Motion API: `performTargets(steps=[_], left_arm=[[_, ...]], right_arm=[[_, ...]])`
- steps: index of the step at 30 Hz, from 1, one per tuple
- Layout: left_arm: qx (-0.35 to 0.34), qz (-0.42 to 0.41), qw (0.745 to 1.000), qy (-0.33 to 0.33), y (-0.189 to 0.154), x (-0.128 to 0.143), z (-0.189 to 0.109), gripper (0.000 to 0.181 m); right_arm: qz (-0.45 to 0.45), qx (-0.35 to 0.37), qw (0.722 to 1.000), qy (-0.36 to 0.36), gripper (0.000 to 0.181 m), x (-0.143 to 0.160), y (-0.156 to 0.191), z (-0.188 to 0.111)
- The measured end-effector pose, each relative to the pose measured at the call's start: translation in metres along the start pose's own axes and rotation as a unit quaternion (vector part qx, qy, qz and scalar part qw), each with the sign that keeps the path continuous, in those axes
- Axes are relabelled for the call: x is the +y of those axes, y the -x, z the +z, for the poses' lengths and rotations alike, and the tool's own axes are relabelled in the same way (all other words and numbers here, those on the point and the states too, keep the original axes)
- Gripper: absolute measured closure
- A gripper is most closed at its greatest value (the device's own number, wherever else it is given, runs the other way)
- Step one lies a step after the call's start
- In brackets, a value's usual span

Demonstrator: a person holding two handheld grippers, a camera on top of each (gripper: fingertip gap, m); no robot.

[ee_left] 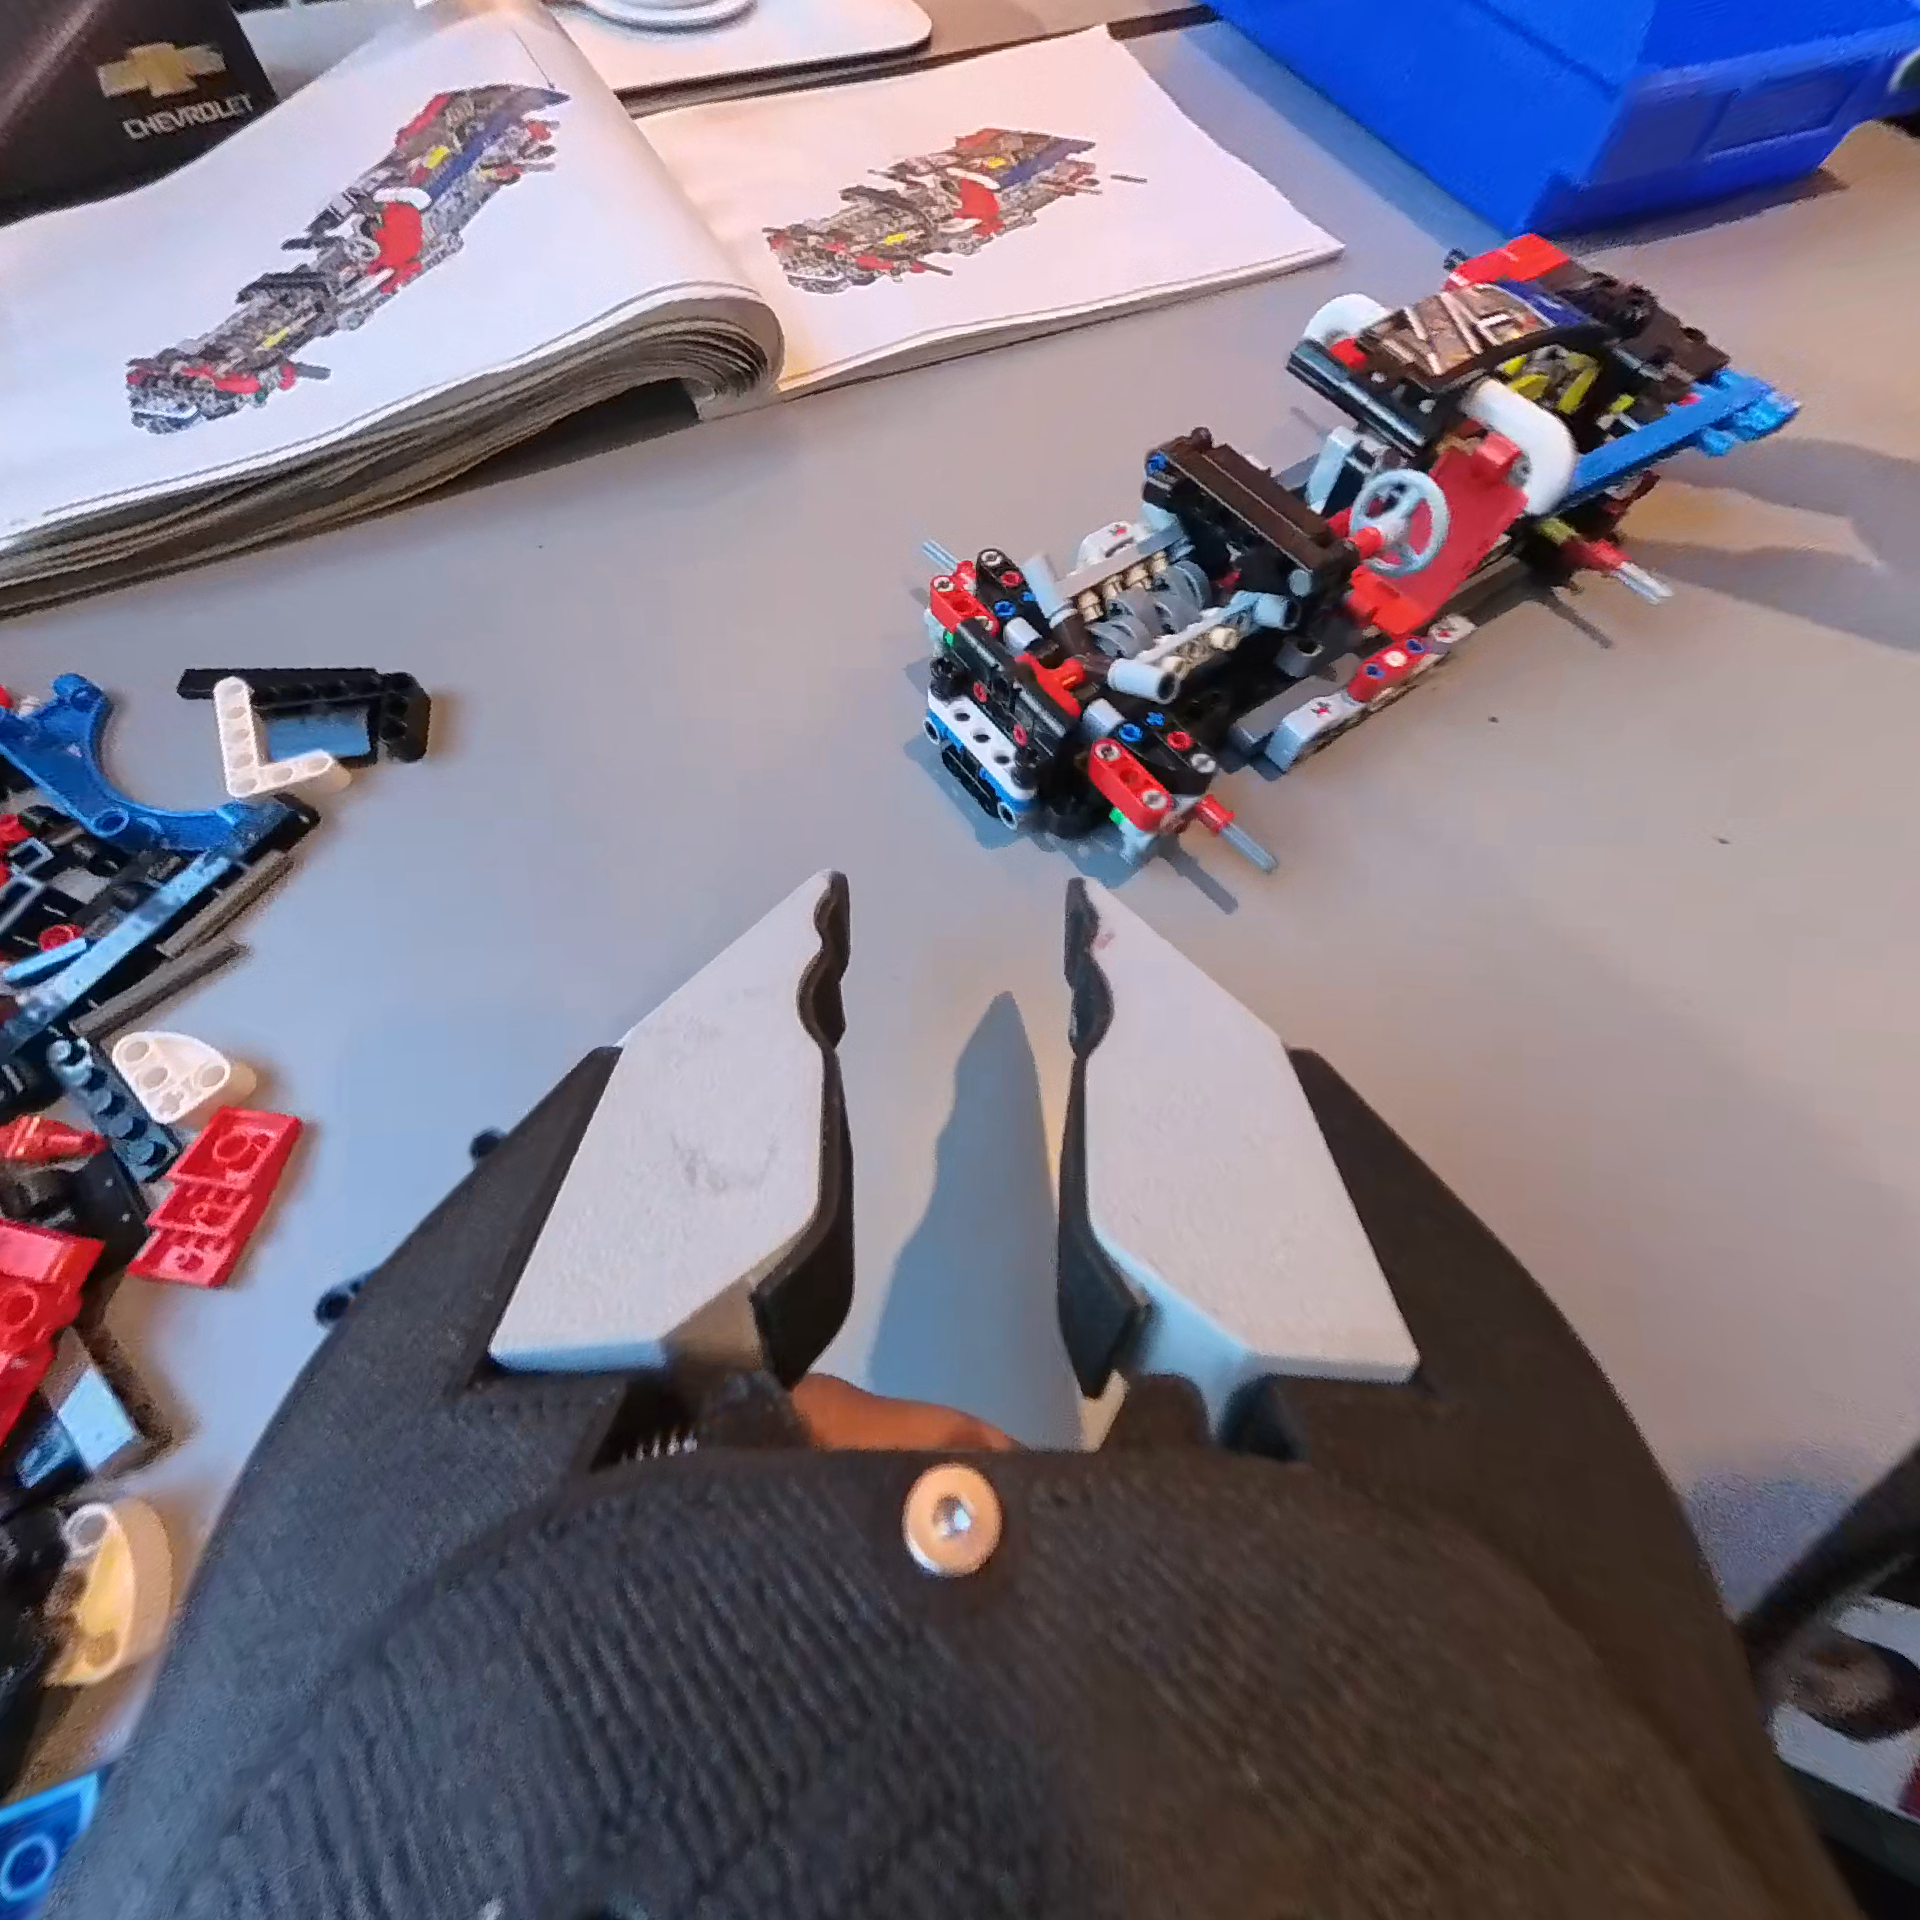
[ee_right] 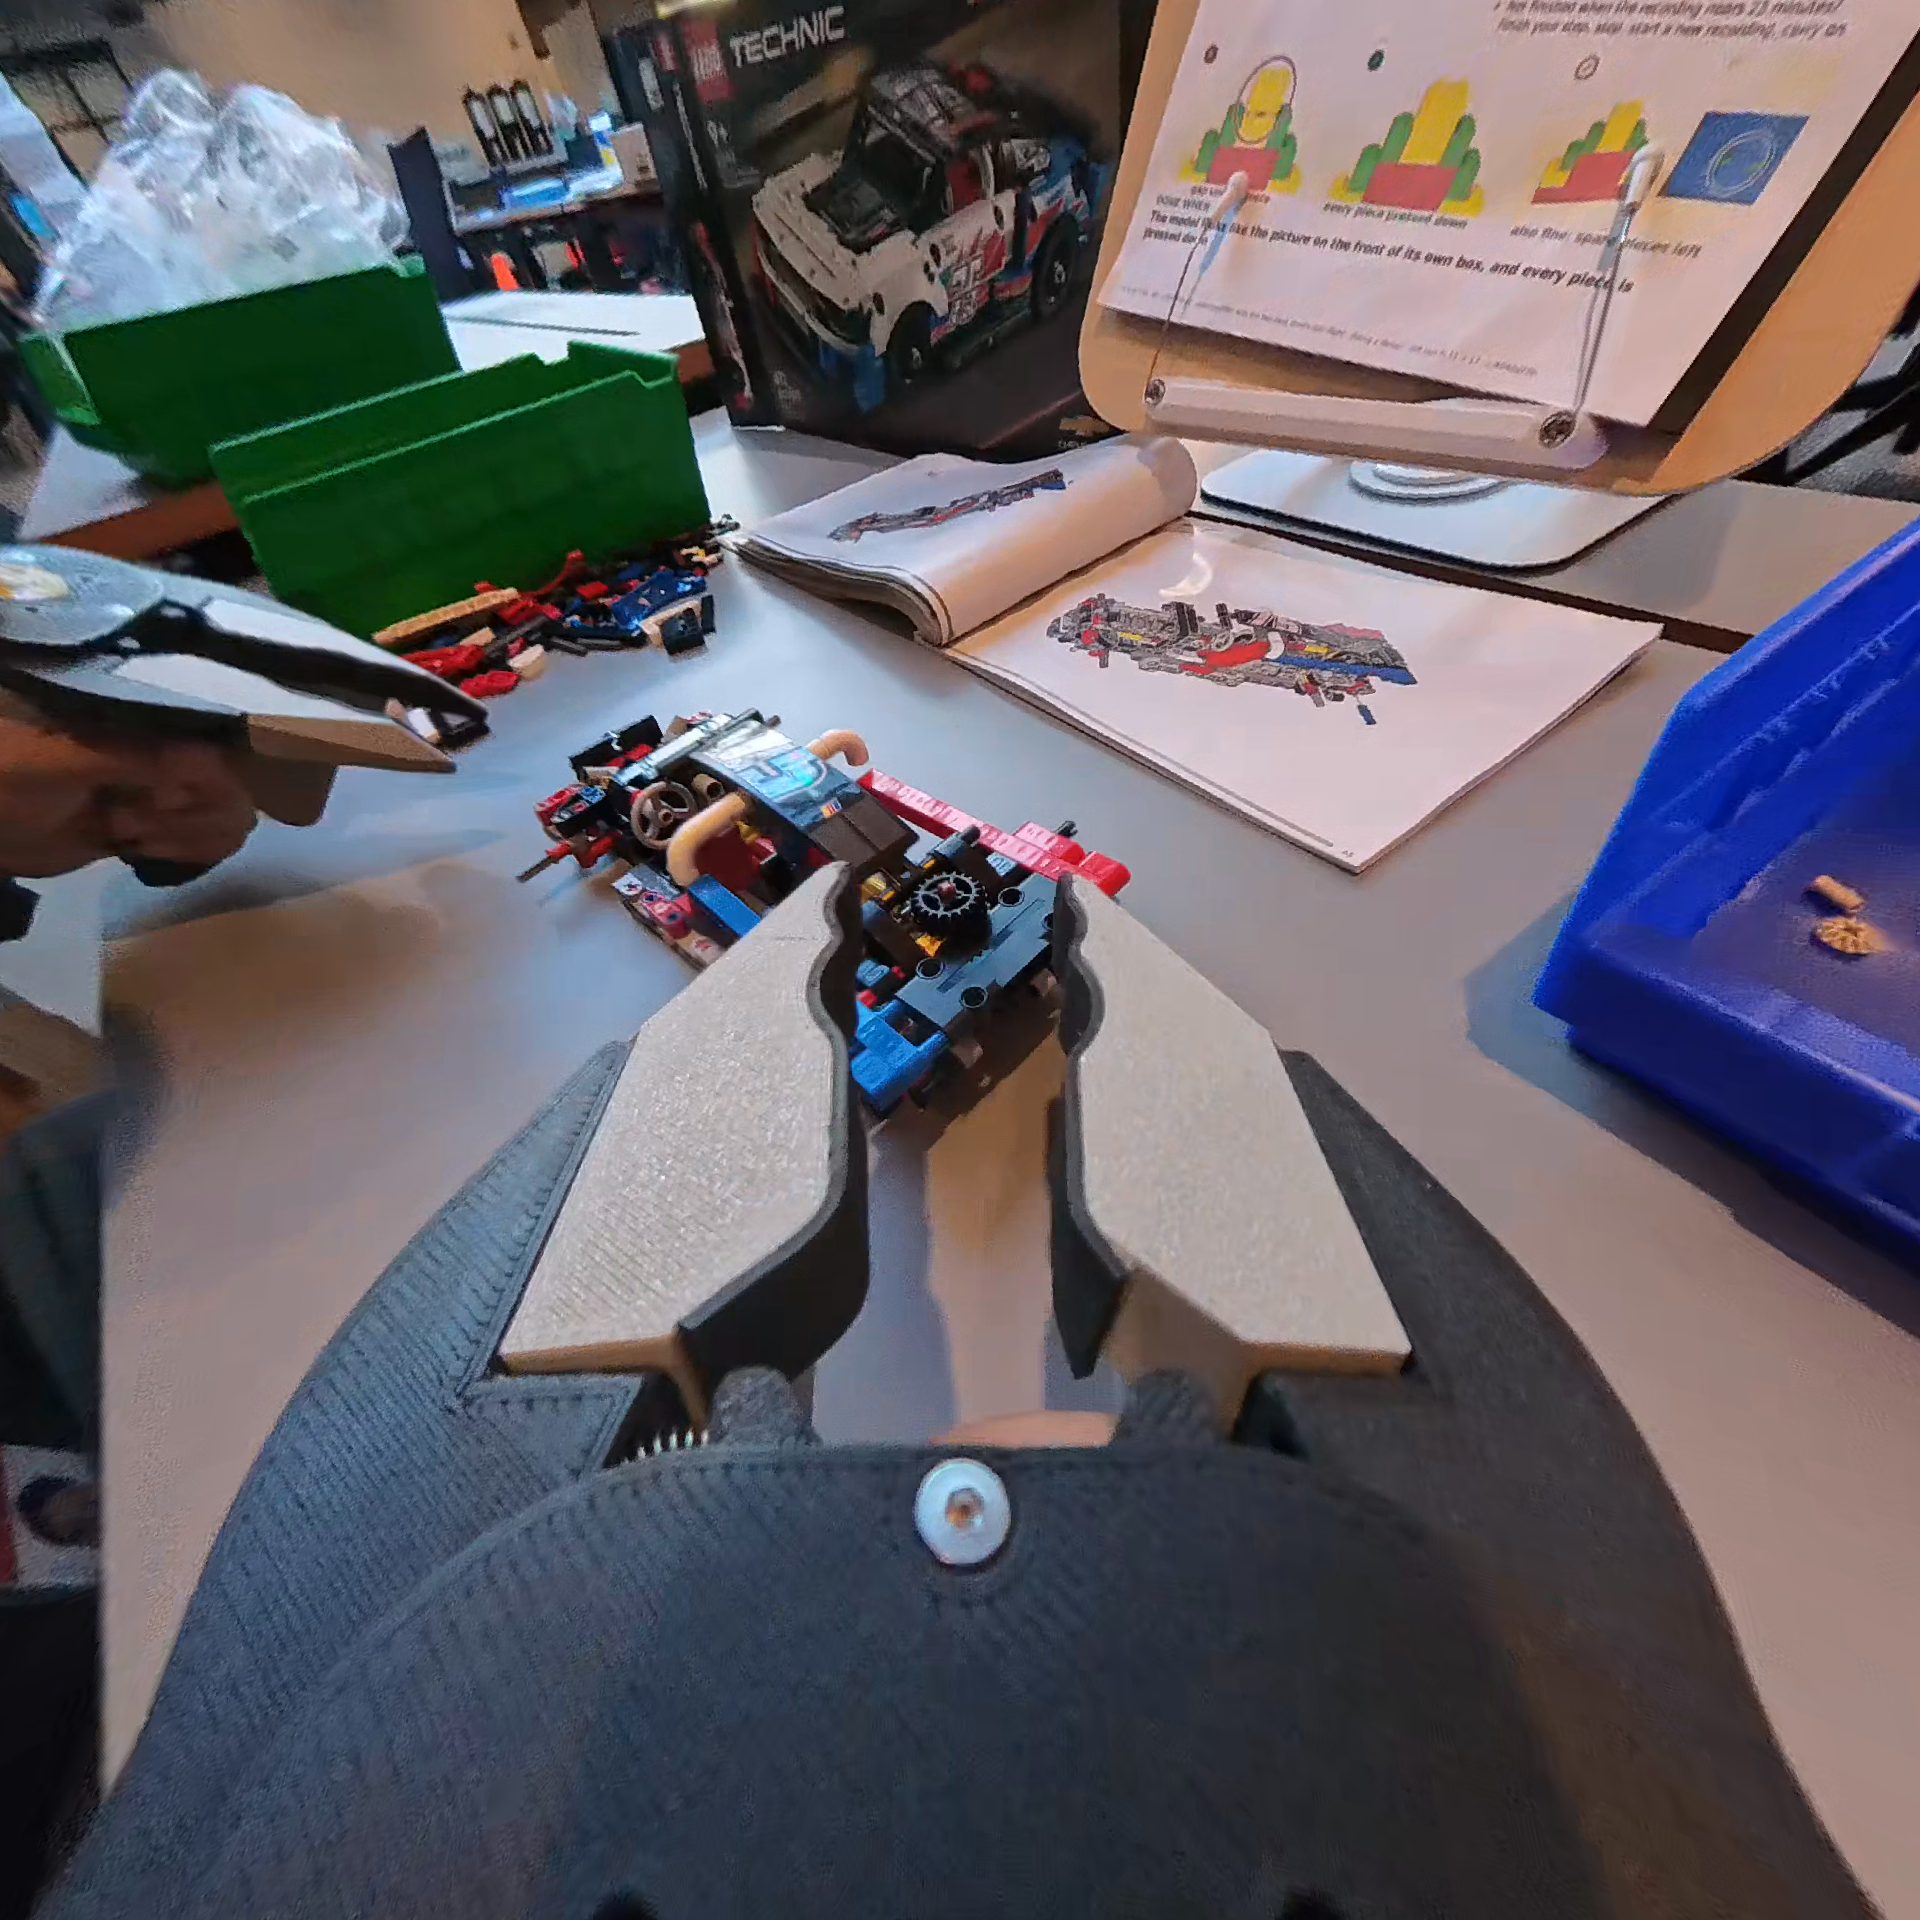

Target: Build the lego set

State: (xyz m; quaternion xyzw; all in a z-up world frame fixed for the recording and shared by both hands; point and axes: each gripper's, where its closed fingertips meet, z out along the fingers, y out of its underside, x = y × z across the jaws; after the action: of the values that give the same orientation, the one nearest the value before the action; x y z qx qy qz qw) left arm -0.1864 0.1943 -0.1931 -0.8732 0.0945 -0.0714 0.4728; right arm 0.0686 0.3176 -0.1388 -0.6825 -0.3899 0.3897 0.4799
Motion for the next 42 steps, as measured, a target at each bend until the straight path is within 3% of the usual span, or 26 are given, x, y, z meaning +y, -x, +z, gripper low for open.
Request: performTargets(steps=[4, 8, 14, 20, 42], left_arm=[[-0.044, -0.02, 0.999, 0.016, 0.02, -0.005, 0.009, 0.142], [-0.053, -0.034, 0.998, -0.029, 0.029, -0.028, 0.014, 0.142], [-0.043, -0.016, 0.997, -0.059, 0.045, -0.058, 0.047, 0.142], [-0.004, -0.029, 0.999, -0.043, 0.033, -0.035, 0.05, 0.141], [-0.007, -0.025, 0.998, -0.059, 0.03, -0.034, 0.041, 0.144]], right_arm=[[-0.008, 0.062, 0.998, -0.022, 0.15, 0.01, -0.012, 0.011], [-0.009, 0.088, 0.995, -0.04, 0.148, 0.004, -0.019, 0.012], [-0.016, 0.121, 0.991, -0.054, 0.151, 0.002, -0.031, 0.007], [0.015, 0.115, 0.991, -0.066, 0.15, 0.001, -0.038, 0.004], [-0.017, 0.123, 0.991, -0.049, 0.151, 0.005, -0.036, 0.009]])
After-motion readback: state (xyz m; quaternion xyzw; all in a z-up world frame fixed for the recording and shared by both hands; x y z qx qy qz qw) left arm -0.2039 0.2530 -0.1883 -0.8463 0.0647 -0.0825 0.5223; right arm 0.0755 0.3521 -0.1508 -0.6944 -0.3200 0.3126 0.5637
